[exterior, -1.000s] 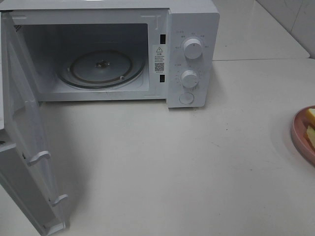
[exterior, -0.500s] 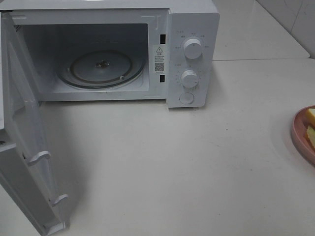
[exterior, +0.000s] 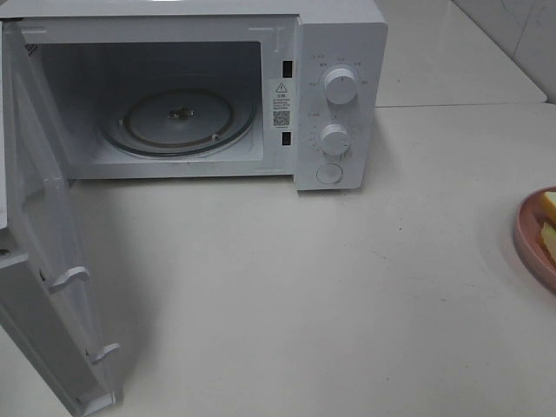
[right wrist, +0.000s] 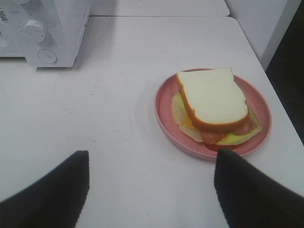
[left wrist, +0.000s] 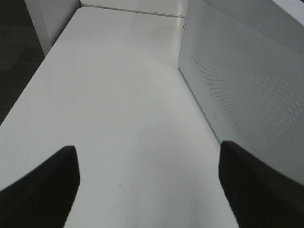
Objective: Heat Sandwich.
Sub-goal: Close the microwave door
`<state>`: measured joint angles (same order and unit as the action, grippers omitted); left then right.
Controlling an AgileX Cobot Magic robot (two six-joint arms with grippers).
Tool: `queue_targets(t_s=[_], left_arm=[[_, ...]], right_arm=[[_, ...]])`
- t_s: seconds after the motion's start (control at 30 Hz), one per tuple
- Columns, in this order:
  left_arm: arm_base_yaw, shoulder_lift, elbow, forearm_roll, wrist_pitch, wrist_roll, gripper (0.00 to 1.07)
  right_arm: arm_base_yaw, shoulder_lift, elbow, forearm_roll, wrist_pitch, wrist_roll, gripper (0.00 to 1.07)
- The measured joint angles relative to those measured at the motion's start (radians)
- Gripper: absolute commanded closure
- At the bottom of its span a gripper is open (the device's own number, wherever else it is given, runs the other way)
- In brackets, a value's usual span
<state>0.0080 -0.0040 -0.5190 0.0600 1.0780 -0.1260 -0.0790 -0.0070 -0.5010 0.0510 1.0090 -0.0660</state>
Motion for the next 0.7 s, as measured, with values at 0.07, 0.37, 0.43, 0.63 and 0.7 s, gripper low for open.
queue_targets(t_s=[0.07, 0.37, 0.43, 0.63, 0.7], left_arm=[[0.000, 0.000, 0.000, 0.000, 0.000, 0.000, 0.30], [0.000, 0.000, 0.000, 0.000, 0.000, 0.000, 0.30], [0.000, 0.000, 0.000, 0.000, 0.000, 0.000, 0.30], [0.000, 0.000, 0.000, 0.000, 0.000, 0.000, 0.30], [0.000, 0.000, 0.000, 0.000, 0.000, 0.000, 0.30]], right_arm=[[0.000, 0.000, 0.000, 0.000, 0.000, 0.000, 0.36], [0.000, 0.000, 0.000, 0.000, 0.000, 0.000, 0.36], [0.000, 0.000, 0.000, 0.000, 0.000, 0.000, 0.36], [0.000, 0.000, 0.000, 0.000, 0.000, 0.000, 0.36], [0.000, 0.000, 0.000, 0.000, 0.000, 0.000, 0.36]])
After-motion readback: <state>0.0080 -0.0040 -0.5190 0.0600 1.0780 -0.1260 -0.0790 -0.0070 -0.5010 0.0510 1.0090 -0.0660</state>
